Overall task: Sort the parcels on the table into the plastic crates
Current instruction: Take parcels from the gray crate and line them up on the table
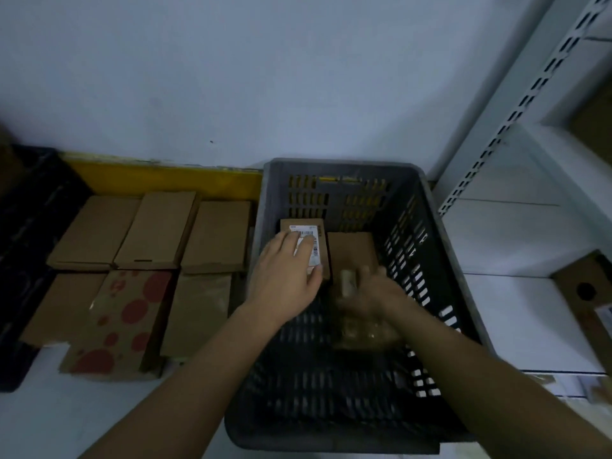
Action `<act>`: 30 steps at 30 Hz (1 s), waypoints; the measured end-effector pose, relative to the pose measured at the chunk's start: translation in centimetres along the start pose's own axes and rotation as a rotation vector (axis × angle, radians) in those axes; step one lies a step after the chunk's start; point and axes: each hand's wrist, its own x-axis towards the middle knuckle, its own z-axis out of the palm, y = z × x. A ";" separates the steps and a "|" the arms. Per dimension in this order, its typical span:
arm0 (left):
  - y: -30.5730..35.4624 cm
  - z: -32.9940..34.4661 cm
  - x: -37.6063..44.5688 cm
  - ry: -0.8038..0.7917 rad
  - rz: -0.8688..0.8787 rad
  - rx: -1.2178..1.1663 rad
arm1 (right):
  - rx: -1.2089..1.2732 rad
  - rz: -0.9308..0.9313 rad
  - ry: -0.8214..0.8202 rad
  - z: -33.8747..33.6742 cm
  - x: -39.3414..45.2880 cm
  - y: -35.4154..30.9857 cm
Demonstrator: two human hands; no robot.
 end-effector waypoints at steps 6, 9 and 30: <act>2.9 -0.1 2.3 -0.422 -0.269 -0.939 | 0.234 -0.191 0.220 -9.6 -2.5 -0.2; 3.6 -0.3 4.1 -0.315 -0.390 -1.125 | 0.341 -0.280 0.311 -11.1 -2.5 -0.2; -1.5 0.2 4.9 -0.034 -0.601 -1.260 | 0.071 0.236 0.013 8.5 12.8 1.2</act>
